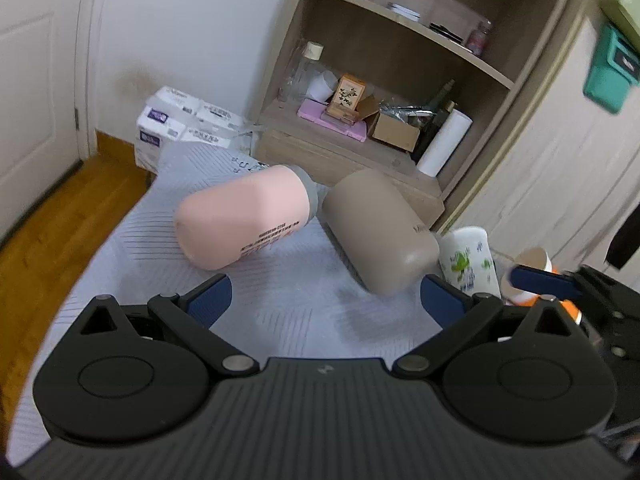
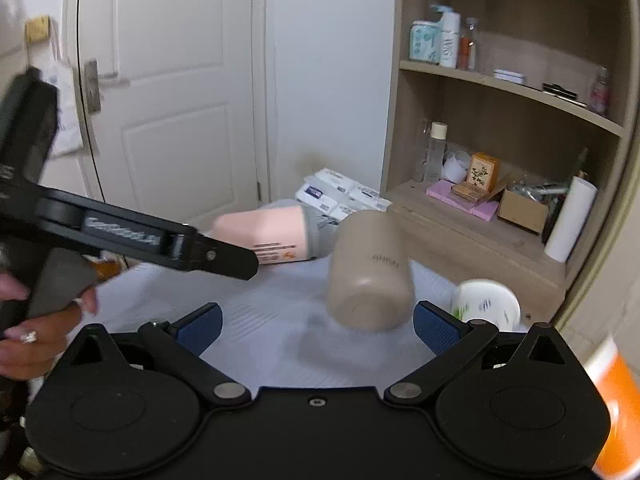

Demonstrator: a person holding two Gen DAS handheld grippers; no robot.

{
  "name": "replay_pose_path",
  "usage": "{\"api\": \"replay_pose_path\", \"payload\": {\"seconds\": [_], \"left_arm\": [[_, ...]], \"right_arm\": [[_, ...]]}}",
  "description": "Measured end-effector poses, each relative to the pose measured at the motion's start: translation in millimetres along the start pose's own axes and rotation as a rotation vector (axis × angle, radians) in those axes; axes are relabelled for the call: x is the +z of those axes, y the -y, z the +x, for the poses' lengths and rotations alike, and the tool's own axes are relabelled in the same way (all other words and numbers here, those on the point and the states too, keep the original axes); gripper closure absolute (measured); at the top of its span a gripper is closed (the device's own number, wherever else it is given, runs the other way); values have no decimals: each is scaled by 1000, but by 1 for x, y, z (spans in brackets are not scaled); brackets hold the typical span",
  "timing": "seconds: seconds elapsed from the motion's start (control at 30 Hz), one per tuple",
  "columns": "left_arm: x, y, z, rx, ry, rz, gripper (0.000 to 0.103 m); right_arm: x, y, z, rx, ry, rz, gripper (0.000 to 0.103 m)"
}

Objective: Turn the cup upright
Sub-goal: 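Close the right gripper around the beige tumbler while the left tool approaches its base, then rotate the beige tumbler opening-up with the right gripper while the left gripper steadies it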

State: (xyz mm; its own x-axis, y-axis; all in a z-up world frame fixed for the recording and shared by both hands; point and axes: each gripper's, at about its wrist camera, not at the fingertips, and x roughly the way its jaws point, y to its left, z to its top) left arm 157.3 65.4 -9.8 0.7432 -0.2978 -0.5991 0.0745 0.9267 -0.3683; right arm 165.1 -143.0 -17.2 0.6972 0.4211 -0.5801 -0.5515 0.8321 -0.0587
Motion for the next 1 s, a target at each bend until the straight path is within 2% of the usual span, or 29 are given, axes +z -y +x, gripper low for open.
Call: {"api": "replay_pose_path", "payload": {"seconds": [0.33,0.43,0.5,0.53,0.57,0.6,0.83,1.0], "left_arm": [[6,-15,38,-21,-22,-110,2],[3,-21,42,-58,0,-176,1],[4,-20,48,-80,-12,-185,1],[5,-21,50,-81,-17,-199,1],[6,-23,51,-78,-16,-217,1],[6,-24,52,-82,-14,-226,1],[5,-27,58,-131,-52,-260,1],[1,-26,58,-152,-75,-274,1]], "right_arm": [[20,17,75,-23,-120,-91,0],[20,20,87,-29,-126,-73,1],[20,22,94,-36,-141,-72,1],[19,22,96,-51,-140,-73,2],[18,23,96,-60,-138,-65,9],[18,24,97,-73,-144,-51,21],[14,21,89,-91,-162,11,21],[10,17,74,-57,-186,35,21]]}}
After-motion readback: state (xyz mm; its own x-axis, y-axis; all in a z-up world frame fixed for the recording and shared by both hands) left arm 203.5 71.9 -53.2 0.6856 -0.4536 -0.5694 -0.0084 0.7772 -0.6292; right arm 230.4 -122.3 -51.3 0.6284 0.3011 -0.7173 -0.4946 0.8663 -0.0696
